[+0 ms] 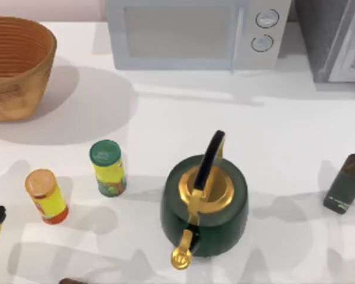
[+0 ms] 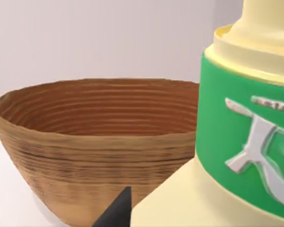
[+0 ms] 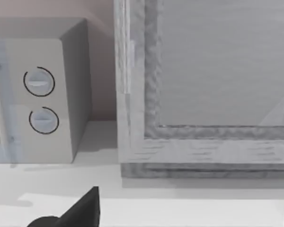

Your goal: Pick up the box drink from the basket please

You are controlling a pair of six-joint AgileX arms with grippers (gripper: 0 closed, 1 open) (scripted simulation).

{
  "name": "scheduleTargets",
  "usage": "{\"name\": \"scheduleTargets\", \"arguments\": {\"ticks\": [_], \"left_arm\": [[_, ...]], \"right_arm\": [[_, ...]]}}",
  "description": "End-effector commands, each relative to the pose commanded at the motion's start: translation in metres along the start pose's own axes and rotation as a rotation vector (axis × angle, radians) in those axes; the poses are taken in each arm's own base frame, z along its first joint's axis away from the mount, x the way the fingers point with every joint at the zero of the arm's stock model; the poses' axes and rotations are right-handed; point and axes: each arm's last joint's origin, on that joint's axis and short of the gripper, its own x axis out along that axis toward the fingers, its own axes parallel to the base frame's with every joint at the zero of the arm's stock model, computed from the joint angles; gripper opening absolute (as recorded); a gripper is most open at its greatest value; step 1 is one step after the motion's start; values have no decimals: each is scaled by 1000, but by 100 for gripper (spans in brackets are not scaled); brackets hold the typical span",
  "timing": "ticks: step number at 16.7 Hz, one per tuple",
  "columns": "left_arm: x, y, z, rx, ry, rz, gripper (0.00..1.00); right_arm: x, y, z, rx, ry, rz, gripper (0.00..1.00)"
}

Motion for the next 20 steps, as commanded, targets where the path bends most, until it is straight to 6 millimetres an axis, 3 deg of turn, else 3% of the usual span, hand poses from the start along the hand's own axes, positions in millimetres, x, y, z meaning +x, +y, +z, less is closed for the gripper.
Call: {"name": "scheduleTargets", "arguments": {"ticks": [7,11,16,20], "left_arm": [[0,0,-5,2,6,3,0],[5,-4,7,17,-24,47,0],[26,-17,32,30,-82,230,0],[47,-38,39,21,-86,440,0]], "right_arm": [[0,0,0,0,0,0,100],[0,0,0,0,0,0,100],[0,0,0,0,0,0,100],[0,0,0,0,0,0,100]]}}
